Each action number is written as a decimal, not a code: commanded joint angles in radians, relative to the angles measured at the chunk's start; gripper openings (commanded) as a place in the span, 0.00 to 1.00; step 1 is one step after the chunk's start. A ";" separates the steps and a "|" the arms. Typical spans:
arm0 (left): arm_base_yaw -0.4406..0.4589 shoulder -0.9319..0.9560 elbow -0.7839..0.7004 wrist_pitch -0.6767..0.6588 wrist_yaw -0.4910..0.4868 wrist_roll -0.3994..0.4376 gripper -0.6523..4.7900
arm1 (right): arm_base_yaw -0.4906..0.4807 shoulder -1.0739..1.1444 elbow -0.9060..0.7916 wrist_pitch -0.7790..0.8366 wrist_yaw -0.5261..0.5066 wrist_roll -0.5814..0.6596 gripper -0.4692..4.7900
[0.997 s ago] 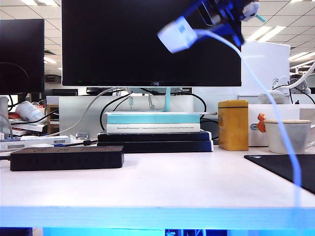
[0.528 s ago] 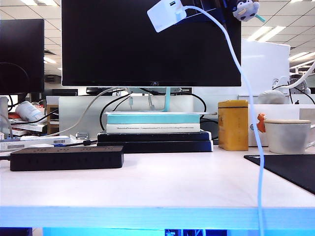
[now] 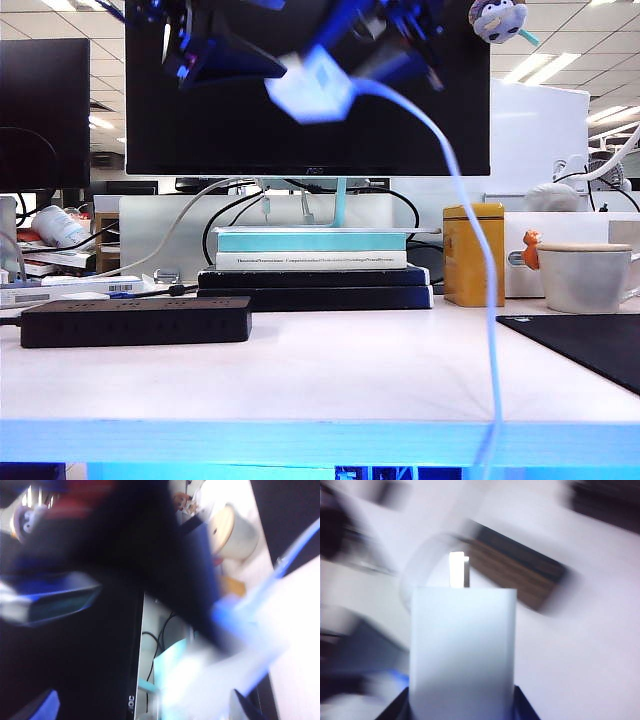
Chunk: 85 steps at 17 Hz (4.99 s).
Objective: Plug the white charger into the left socket.
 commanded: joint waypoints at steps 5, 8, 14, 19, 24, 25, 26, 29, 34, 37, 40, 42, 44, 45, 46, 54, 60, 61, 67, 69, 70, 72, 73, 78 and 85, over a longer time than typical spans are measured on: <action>-0.035 0.027 0.004 -0.037 0.008 0.001 1.00 | 0.012 -0.008 0.008 -0.035 0.108 -0.059 0.47; -0.040 0.051 0.004 -0.061 0.008 0.002 1.00 | 0.012 -0.010 0.010 -0.041 0.062 -0.058 0.47; -0.041 0.071 0.004 -0.055 0.008 0.005 1.00 | 0.012 -0.010 0.011 -0.043 0.021 -0.058 0.47; -0.041 0.098 0.004 -0.055 0.007 0.077 1.00 | 0.012 -0.010 0.011 -0.043 -0.020 -0.033 0.47; -0.041 0.109 0.004 -0.053 -0.003 0.102 1.00 | 0.012 -0.010 0.011 -0.043 -0.020 -0.033 0.47; -0.041 0.114 0.004 -0.050 -0.003 0.102 0.97 | 0.012 -0.010 0.011 -0.043 -0.020 -0.033 0.47; -0.041 0.114 0.004 -0.050 -0.002 0.102 0.83 | 0.012 -0.010 0.011 -0.044 -0.020 -0.033 0.47; -0.041 0.114 0.004 -0.044 0.001 0.101 0.75 | 0.012 -0.010 0.011 -0.043 -0.019 -0.033 0.47; -0.041 0.114 0.004 -0.043 0.002 0.101 0.55 | 0.012 -0.010 0.011 -0.043 -0.019 -0.033 0.47; -0.041 0.114 0.004 -0.043 0.008 0.101 0.55 | 0.012 -0.010 0.011 -0.043 -0.019 -0.033 0.48; -0.041 0.114 0.004 -0.043 0.009 0.086 0.55 | 0.012 -0.010 0.011 -0.043 -0.019 -0.033 0.70; -0.041 0.114 0.004 -0.043 0.009 0.082 0.55 | 0.012 -0.010 0.011 -0.043 -0.019 -0.033 0.70; -0.041 0.114 0.004 -0.043 0.018 0.080 0.55 | 0.012 -0.010 0.011 -0.043 -0.019 -0.033 0.70; -0.041 0.114 0.004 -0.043 0.028 0.062 0.55 | 0.012 -0.010 0.011 -0.042 -0.019 -0.033 0.70; -0.041 0.114 0.004 -0.043 0.027 0.043 0.55 | 0.012 -0.010 0.011 -0.038 -0.019 -0.034 0.79; -0.041 0.116 0.004 -0.043 0.035 -0.031 0.55 | 0.010 -0.010 0.011 -0.003 -0.011 -0.033 1.00; -0.041 0.116 0.004 -0.048 0.034 -0.031 0.55 | 0.010 -0.010 0.011 -0.006 0.037 -0.038 1.00; -0.041 0.116 0.004 -0.056 0.034 -0.031 0.55 | 0.009 -0.010 0.011 -0.017 0.073 -0.047 1.00; -0.040 0.112 0.004 -0.092 -0.132 -0.382 0.55 | 0.010 -0.010 0.011 -0.149 0.303 -0.352 1.00; -0.039 0.109 0.004 -0.090 -0.134 -0.429 0.55 | 0.010 -0.005 0.011 -0.142 0.303 -0.390 1.00; -0.034 0.108 0.004 -0.092 -0.134 -0.434 0.55 | 0.010 0.003 0.011 -0.140 0.303 -0.407 1.00; 0.000 0.103 0.005 -0.092 -0.117 -0.488 0.56 | 0.010 0.037 0.011 -0.144 0.303 -0.428 1.00; 0.016 0.100 0.005 -0.093 -0.096 -0.515 0.56 | 0.010 0.047 0.011 -0.146 0.303 -0.434 1.00; 0.142 0.046 0.006 -0.092 0.005 -0.663 0.56 | 0.016 0.154 0.011 -0.146 0.299 -0.488 1.00; 0.155 0.007 0.006 -0.034 -0.019 -0.804 0.56 | 0.064 0.257 0.011 -0.080 0.344 -0.538 1.00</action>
